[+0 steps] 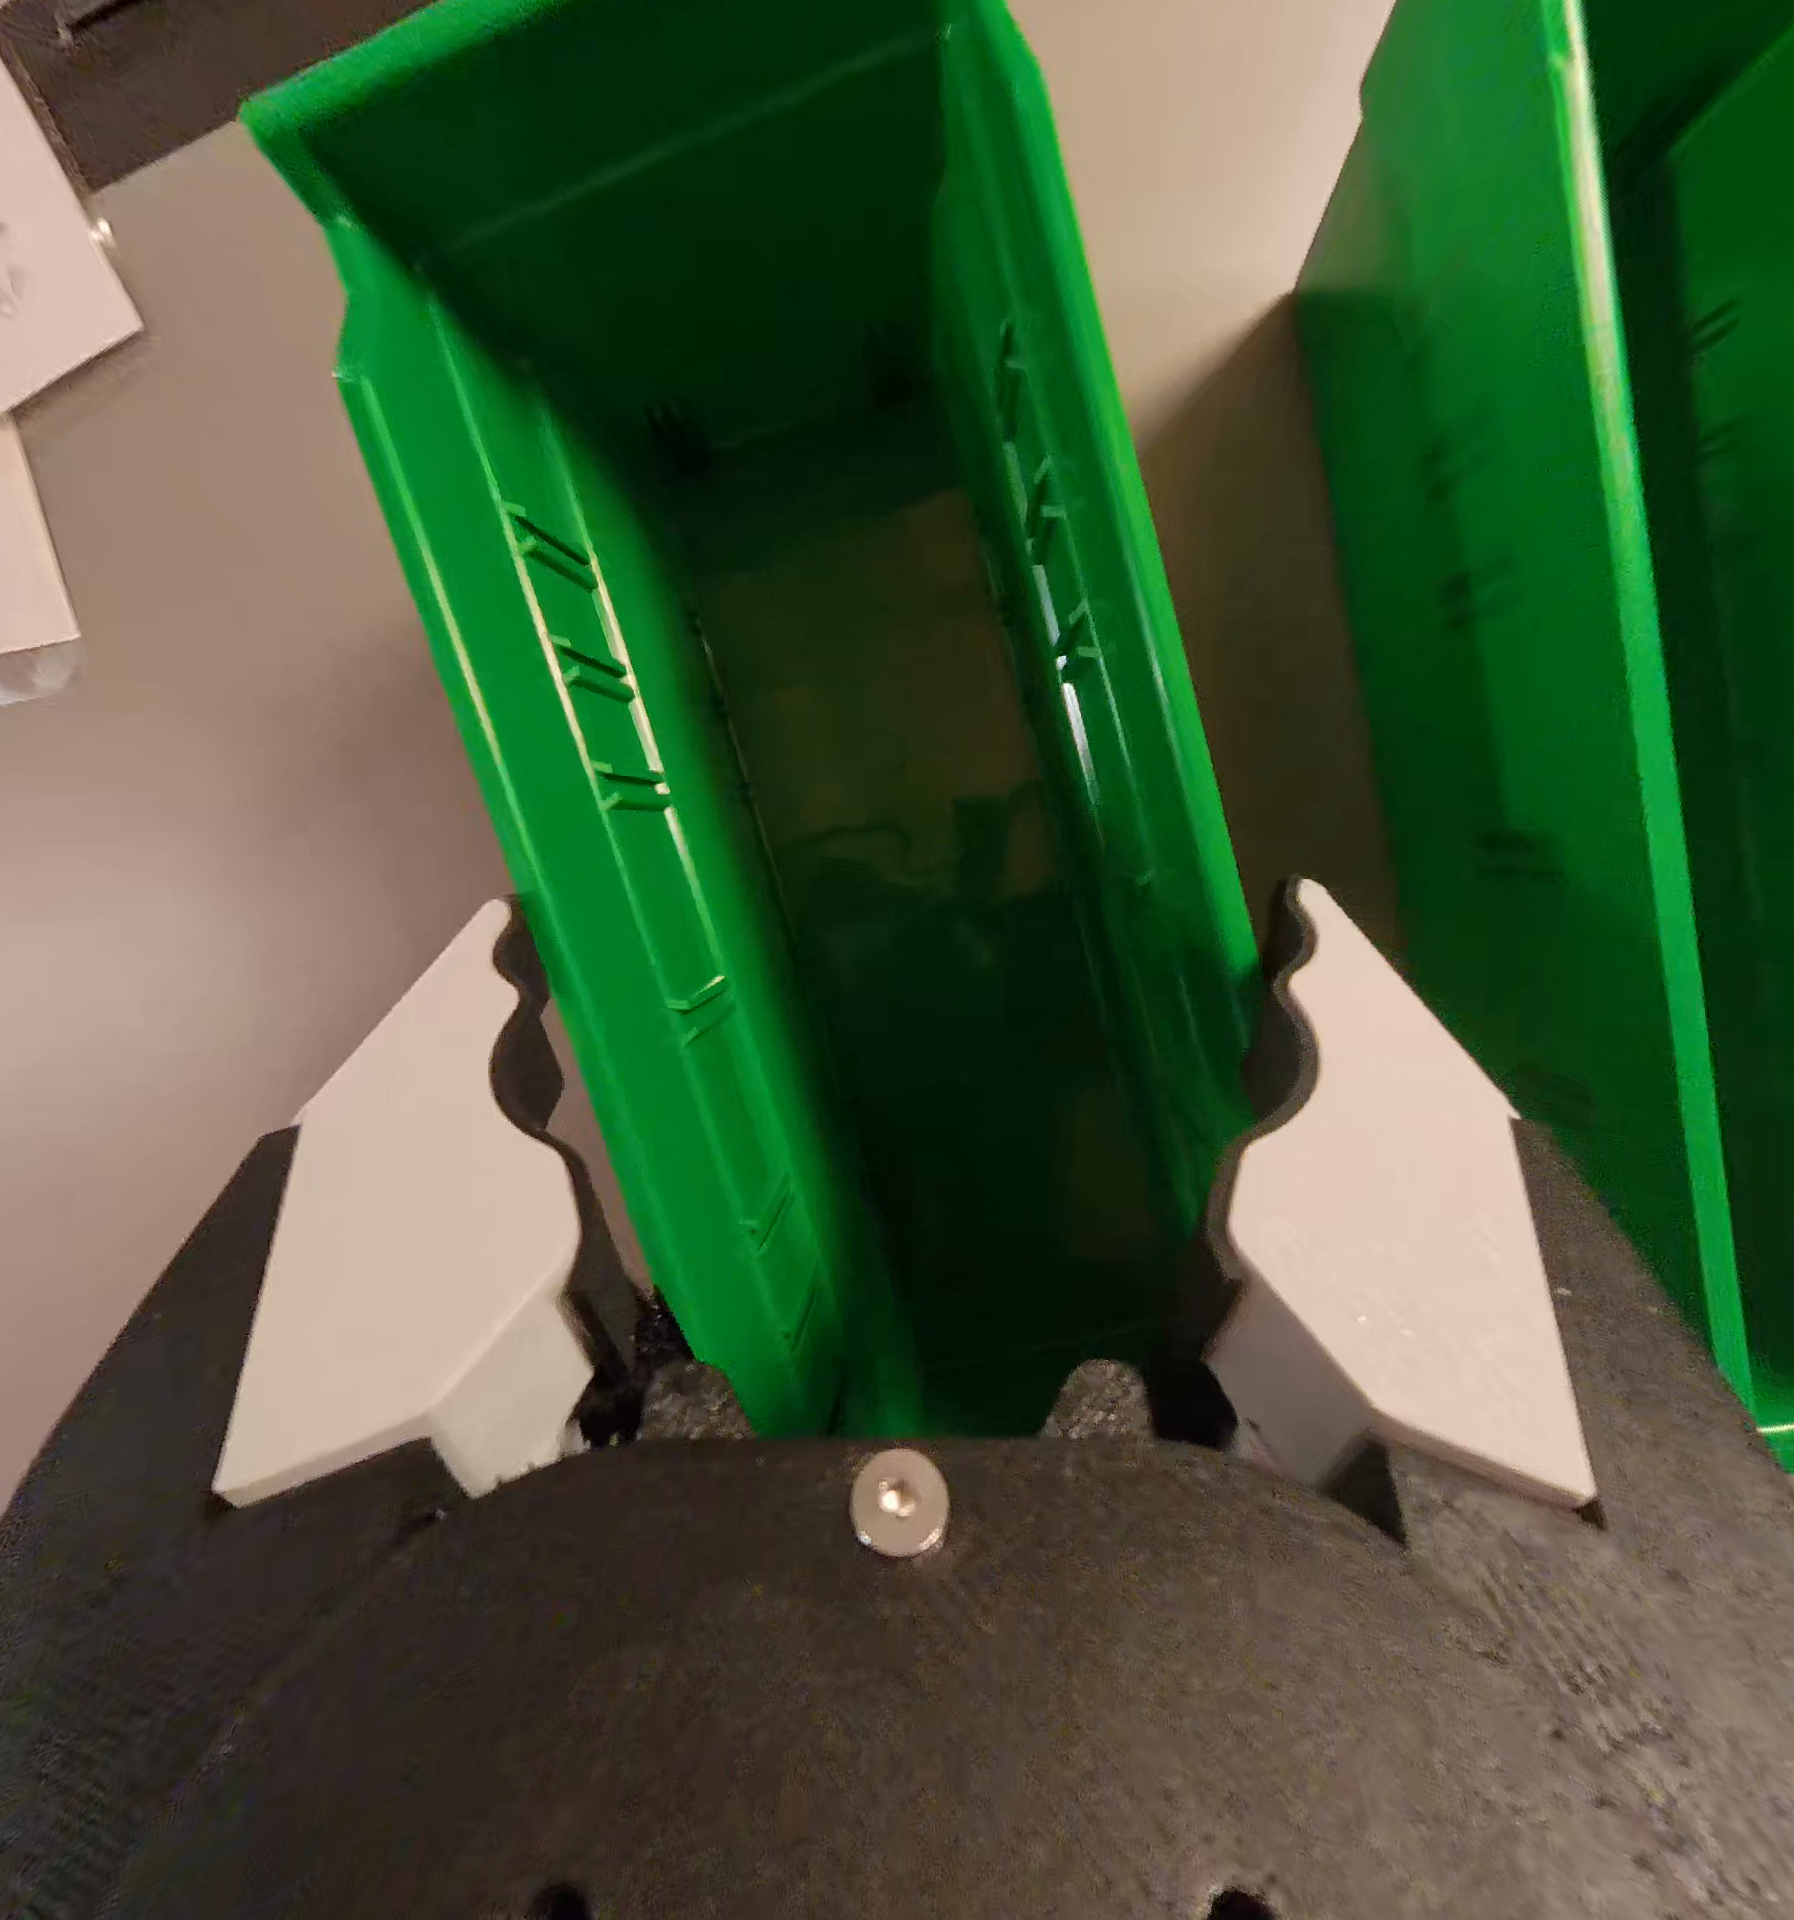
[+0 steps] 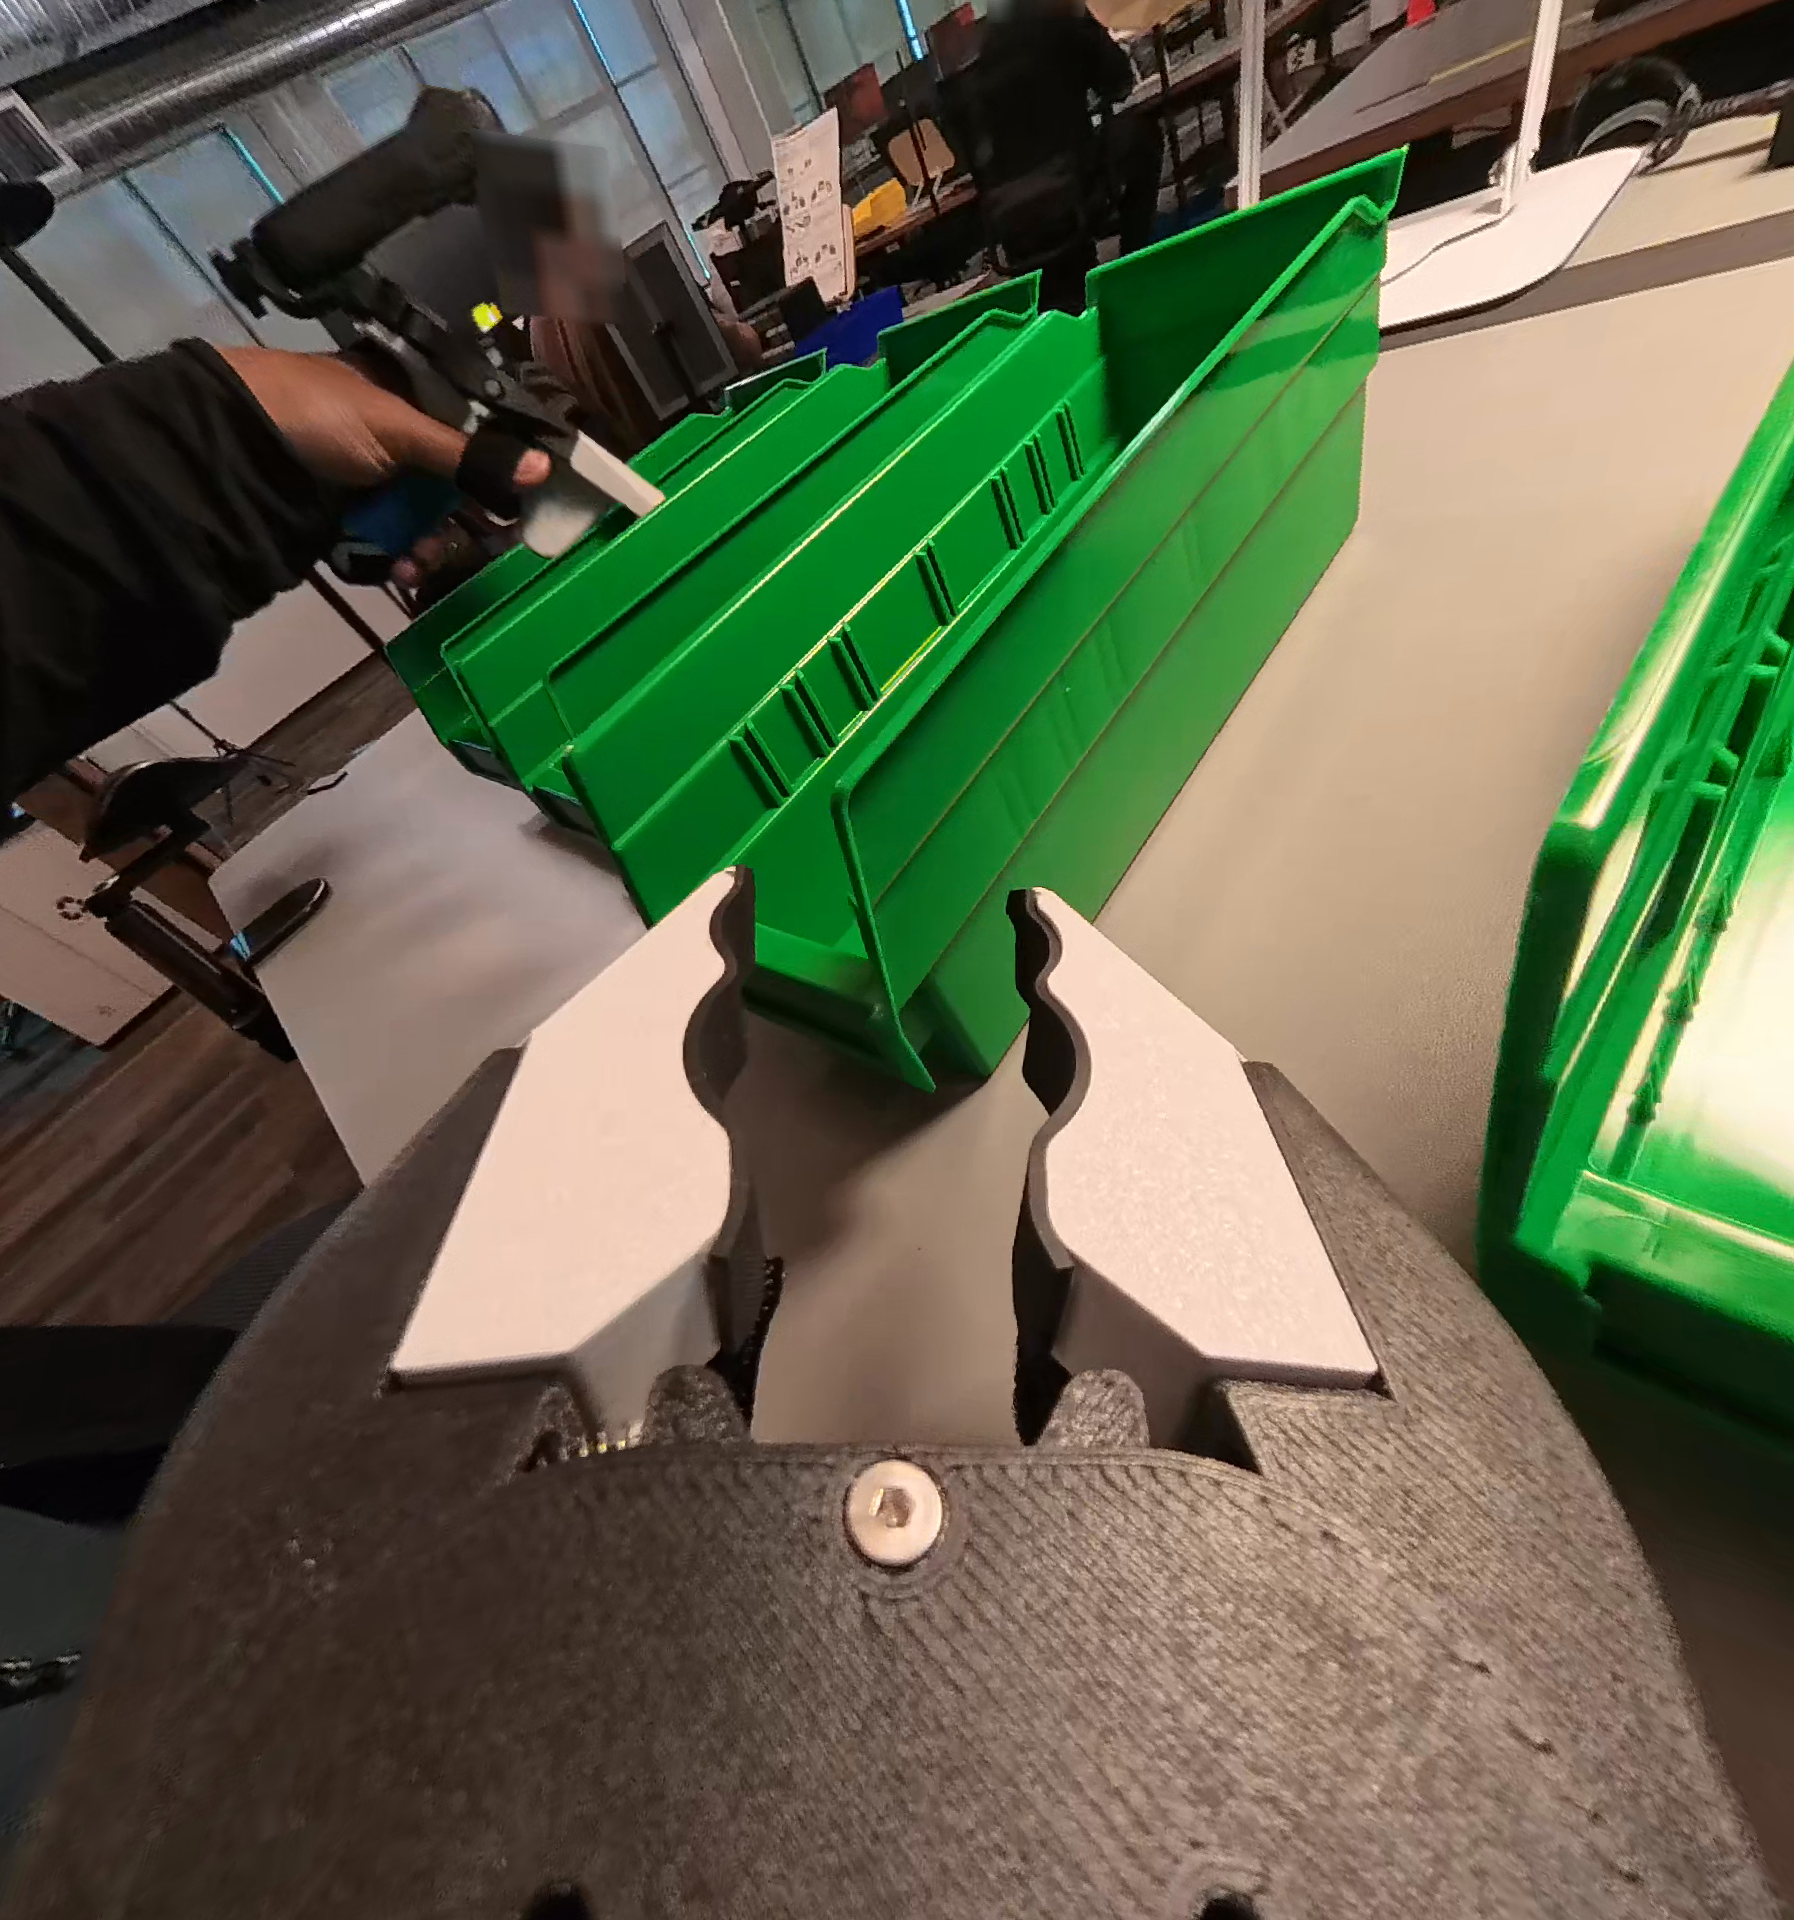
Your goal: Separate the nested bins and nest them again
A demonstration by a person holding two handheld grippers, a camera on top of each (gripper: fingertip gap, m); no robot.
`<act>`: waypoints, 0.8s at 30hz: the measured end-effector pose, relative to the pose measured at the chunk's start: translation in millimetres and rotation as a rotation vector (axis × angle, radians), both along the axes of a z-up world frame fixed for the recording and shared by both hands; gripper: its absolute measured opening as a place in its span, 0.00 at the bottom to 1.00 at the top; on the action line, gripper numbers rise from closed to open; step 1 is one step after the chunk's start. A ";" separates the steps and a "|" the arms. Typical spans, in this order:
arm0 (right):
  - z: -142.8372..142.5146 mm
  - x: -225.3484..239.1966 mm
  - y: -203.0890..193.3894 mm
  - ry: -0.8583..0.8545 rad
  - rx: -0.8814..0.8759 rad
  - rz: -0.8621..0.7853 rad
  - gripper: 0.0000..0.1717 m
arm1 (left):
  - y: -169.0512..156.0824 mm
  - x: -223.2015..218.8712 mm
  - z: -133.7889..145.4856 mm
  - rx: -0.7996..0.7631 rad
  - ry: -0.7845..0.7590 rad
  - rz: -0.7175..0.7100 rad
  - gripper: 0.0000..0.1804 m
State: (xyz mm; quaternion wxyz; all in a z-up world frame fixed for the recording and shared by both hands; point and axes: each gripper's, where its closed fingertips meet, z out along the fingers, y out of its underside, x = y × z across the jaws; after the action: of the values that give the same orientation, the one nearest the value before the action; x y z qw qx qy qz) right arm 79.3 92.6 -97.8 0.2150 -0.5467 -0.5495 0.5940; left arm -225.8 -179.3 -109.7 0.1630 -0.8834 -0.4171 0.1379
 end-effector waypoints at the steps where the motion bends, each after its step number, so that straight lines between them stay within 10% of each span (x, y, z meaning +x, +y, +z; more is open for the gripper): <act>1: 0.0 0.0 0.3 0.000 -0.002 -0.001 0.30 | 0.5 -0.7 0.4 0.006 0.002 0.004 0.74; 16: -2.9 -1.5 0.9 -0.023 -0.033 0.010 0.30 | -10.0 -6.6 11.6 -0.069 0.055 -0.046 0.56; 24: -3.2 -1.5 1.0 -0.027 -0.046 0.016 0.29 | 7.8 1.5 85.6 0.098 0.101 -0.036 0.55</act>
State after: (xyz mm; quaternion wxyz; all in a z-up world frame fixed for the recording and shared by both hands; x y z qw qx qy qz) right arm 77.7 93.5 -101.1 0.1900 -0.5551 -0.5429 0.6008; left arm -224.3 -171.5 -24.1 0.2292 -0.8736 -0.3988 0.1587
